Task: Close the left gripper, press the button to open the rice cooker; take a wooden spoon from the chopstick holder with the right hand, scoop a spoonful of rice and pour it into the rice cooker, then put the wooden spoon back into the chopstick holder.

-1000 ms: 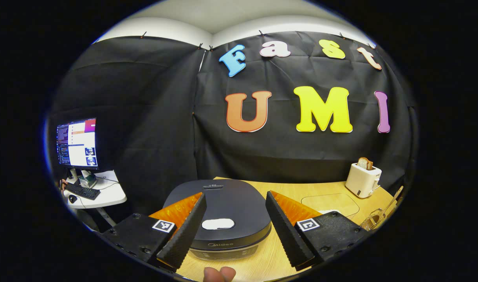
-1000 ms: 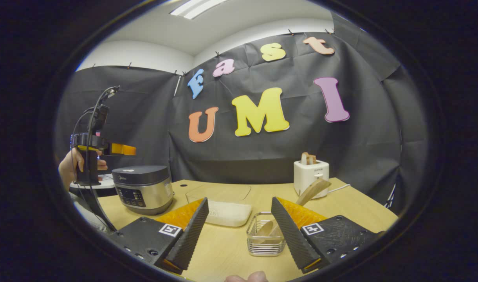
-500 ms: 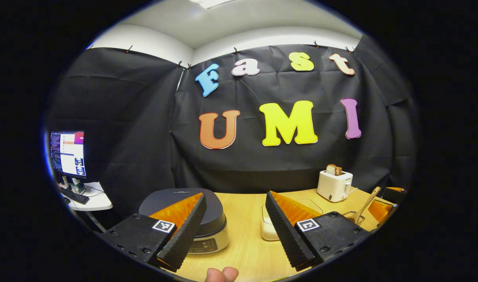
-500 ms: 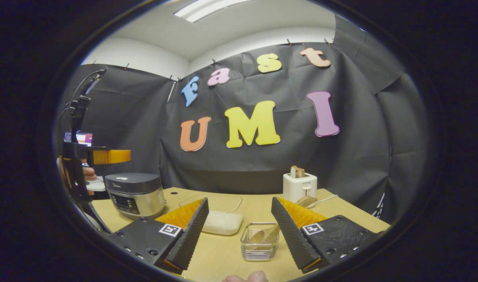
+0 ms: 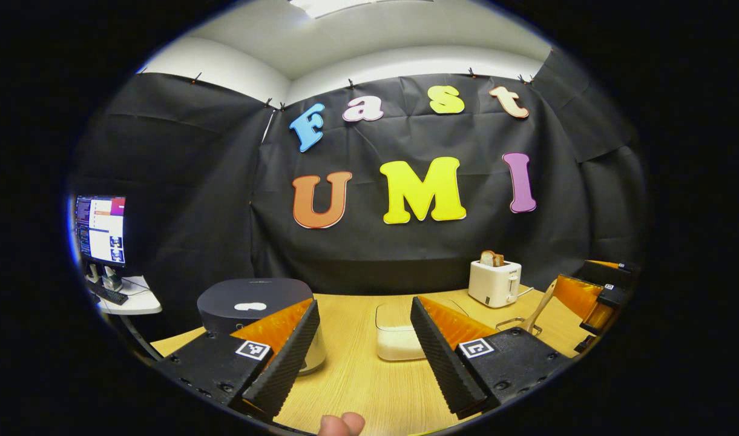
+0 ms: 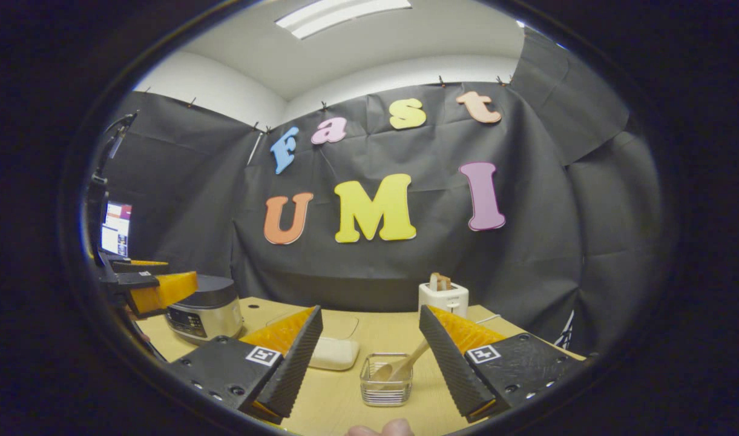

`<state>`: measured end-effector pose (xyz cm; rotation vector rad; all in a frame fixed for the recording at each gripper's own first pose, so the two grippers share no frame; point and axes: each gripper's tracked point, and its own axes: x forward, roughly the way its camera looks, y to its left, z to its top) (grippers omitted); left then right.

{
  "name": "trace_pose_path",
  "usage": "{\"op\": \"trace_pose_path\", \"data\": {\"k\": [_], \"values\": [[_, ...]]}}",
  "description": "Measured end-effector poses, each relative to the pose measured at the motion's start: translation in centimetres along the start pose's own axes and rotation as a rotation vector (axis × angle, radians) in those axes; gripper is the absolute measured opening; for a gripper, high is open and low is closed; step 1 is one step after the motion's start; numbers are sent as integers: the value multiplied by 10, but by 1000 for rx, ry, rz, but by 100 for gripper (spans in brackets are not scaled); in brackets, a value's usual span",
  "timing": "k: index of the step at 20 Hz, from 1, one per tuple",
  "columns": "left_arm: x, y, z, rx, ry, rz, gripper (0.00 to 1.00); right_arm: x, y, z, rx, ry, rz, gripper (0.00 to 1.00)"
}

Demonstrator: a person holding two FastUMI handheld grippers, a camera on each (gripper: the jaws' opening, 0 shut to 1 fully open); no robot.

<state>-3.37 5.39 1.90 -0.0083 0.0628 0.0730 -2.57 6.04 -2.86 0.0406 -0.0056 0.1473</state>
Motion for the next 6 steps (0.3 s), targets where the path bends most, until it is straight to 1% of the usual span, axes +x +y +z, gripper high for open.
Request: {"op": "trace_pose_path", "data": {"k": [1,3,4,5,6], "values": [[-3,-4,-1,23,13,-19,97,-2,-1,-1,-5,2,-9,95],[-3,-9,7,39,-22,-30,97,-6,-1,-1,6,3,-24,95],[-4,-17,6,40,-20,-51,97,-7,1,-4,11,9,-26,91],[-5,-22,5,40,-17,-70,96,-9,1,-5,11,16,-32,95],[-7,-23,5,36,-18,-77,96,-9,0,-6,9,20,-37,95]]}}
